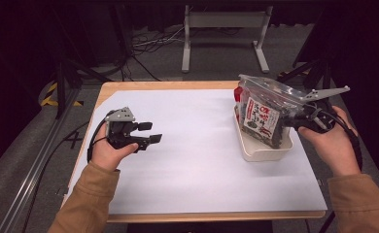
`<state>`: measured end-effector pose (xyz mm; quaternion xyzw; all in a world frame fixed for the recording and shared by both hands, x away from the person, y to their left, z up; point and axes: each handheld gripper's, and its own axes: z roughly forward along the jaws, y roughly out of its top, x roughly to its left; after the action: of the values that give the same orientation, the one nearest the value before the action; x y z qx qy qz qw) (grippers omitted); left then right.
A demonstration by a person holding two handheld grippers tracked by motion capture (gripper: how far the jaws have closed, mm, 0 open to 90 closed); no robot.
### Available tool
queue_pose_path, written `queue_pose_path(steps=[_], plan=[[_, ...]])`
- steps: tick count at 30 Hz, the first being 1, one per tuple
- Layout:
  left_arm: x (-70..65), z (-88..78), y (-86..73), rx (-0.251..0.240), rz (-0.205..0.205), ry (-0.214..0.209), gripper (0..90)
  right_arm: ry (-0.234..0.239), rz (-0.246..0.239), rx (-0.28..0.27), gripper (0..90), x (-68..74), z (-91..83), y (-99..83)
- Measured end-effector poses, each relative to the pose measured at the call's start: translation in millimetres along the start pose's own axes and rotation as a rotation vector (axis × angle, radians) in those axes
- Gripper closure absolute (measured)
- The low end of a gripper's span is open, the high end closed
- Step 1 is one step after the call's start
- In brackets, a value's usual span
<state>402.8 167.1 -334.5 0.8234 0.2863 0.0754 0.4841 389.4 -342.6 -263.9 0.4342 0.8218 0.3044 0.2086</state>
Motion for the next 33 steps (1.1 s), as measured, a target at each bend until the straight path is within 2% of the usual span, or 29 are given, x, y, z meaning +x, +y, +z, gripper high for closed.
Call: queue_pose_path(steps=[6, 16, 20, 23, 24, 25, 28, 31, 33], plan=[[-1.0, 1.6, 0.0, 0.009, -0.003, -0.006, 37.2, 0.018, 0.032, 0.005, 80.4, -3.9, 12.3, -8.9], [-1.2, 2.7, 0.0, 0.011, 0.003, -0.002, 35.7, 0.035, 0.065, -0.011, 79.5, -9.8, 13.5, -17.6], [-0.3, 4.2, -0.1, 0.006, 0.001, 0.004, 31.3, 0.039, 0.076, -0.034, 77.7, -11.9, 12.9, -17.5], [0.4, 4.8, -0.9, 0.003, 0.001, 0.012, 27.6, 0.047, 0.087, -0.065, 70.8, -12.4, 12.0, -19.0], [0.8, 4.7, -1.2, 0.004, 0.005, 0.017, 26.3, 0.047, 0.098, -0.088, 65.5, -11.7, 10.9, -20.3], [1.1, 4.5, -1.6, 0.004, 0.005, 0.013, 25.6, 0.049, 0.102, -0.108, 64.2, -11.4, 9.8, -21.3], [1.0, 1.6, -3.3, -0.003, -0.003, 0.01, 23.8, 0.039, 0.094, -0.137, 53.9, -9.0, 5.5, -24.6], [0.5, -2.0, -5.1, -0.011, -0.002, 0.014, 22.2, 0.036, 0.092, -0.15, 49.9, -7.6, 2.1, -27.8], [-1.5, -8.0, -9.7, -0.014, 0.002, 0.025, 22.0, 0.034, 0.097, -0.192, 44.1, -5.6, -3.5, -32.9]])
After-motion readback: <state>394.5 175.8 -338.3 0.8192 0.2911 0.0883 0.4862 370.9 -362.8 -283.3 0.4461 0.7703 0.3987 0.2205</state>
